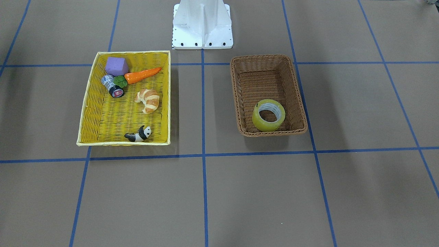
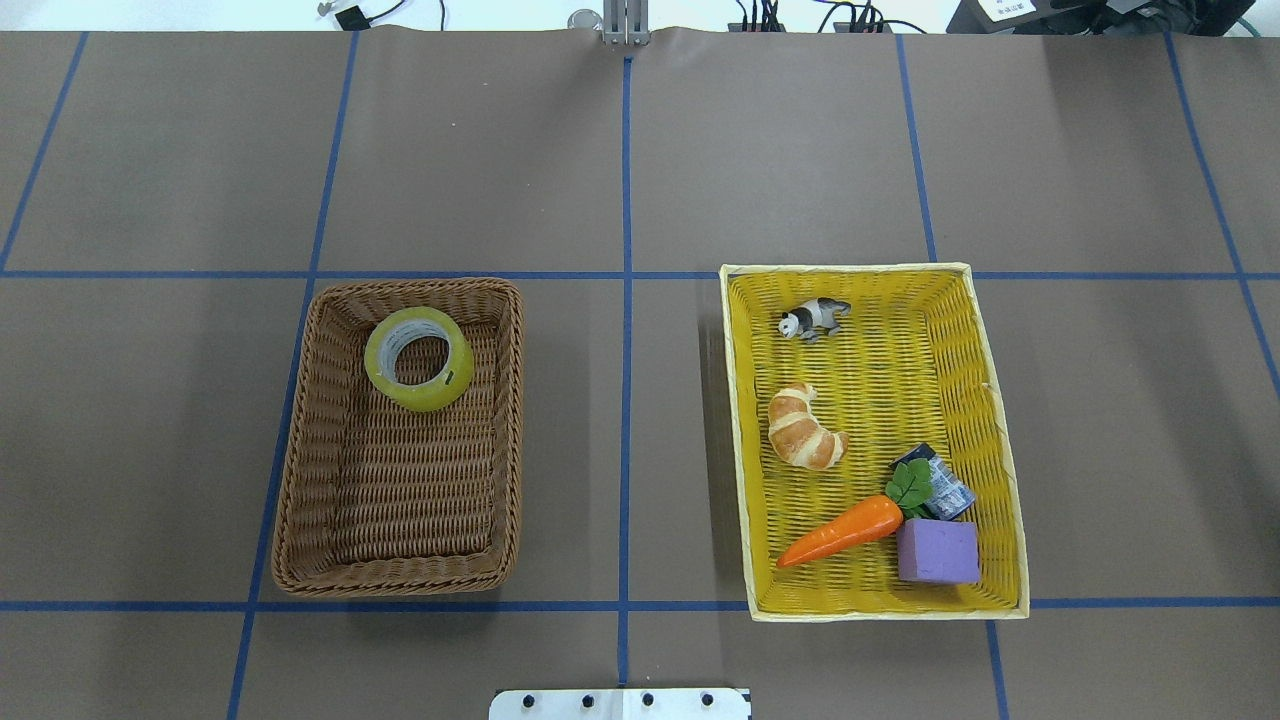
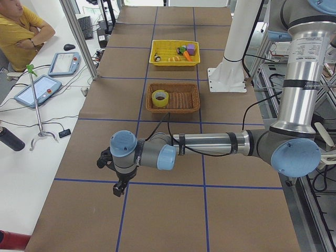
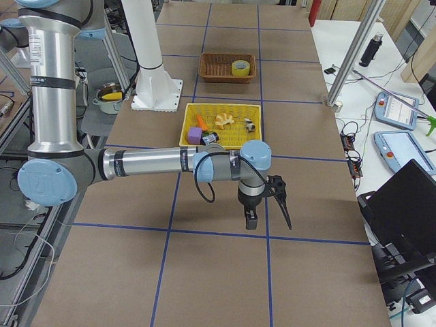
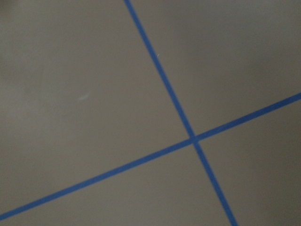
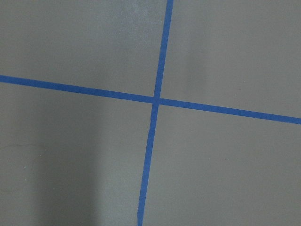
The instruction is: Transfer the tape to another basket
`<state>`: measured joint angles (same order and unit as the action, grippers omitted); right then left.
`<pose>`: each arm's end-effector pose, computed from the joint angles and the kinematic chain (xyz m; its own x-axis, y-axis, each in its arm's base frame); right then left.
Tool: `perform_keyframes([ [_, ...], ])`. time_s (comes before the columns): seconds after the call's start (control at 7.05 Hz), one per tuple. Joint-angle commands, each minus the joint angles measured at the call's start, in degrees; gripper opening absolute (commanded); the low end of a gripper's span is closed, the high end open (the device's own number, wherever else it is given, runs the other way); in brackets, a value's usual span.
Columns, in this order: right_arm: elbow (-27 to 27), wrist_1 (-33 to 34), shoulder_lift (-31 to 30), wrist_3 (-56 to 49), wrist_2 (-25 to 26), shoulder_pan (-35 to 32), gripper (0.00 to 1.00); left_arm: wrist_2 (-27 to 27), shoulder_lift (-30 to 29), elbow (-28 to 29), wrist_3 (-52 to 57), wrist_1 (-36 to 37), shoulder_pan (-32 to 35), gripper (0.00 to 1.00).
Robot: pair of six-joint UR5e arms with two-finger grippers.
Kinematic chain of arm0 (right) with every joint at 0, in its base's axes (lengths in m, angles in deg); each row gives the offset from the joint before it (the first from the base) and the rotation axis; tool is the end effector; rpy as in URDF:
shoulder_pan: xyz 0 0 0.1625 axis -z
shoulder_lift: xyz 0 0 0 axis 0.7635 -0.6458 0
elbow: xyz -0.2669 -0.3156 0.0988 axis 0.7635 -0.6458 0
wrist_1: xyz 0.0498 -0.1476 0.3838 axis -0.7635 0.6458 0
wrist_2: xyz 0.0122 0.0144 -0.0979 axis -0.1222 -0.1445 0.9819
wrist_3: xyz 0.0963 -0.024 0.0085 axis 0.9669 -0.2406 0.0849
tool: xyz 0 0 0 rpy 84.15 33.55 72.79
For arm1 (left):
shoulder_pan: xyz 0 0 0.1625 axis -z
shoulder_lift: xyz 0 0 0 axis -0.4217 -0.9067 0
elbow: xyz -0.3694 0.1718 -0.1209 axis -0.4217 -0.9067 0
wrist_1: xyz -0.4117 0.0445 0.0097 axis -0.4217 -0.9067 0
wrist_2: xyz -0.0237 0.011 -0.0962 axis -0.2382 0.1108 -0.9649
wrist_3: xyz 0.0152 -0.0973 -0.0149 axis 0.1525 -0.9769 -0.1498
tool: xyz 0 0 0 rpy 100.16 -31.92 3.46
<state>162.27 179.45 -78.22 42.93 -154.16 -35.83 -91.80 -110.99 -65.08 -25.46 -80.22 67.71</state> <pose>0.0354 -0.4887 0.6161 0.7859 -0.1283 0.6049 0.0836 0.9913 0.1016 -0.0982 -0.5226 0.6807 0.7725 0.3128 -0.5527 -0.2242 0.9486 0.2235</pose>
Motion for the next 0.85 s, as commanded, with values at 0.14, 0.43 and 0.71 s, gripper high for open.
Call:
perform_keyframes([
  [0.14, 0.0, 0.0, -0.1, 0.3, 0.1, 0.0, 1.00, 0.4, 1.8, -3.6, -0.4, 8.0, 0.3, 0.99],
  [0.43, 0.0, 0.0, -0.1, 0.4, 0.1, 0.0, 1.00, -3.3, 1.8, -6.3, -16.9, 7.6, 0.2, 0.99],
  [0.71, 0.0, 0.0, -0.2, 0.4, 0.2, 0.0, 1.00, -3.4, 1.8, -5.9, -17.1, 7.2, 0.2, 0.99],
])
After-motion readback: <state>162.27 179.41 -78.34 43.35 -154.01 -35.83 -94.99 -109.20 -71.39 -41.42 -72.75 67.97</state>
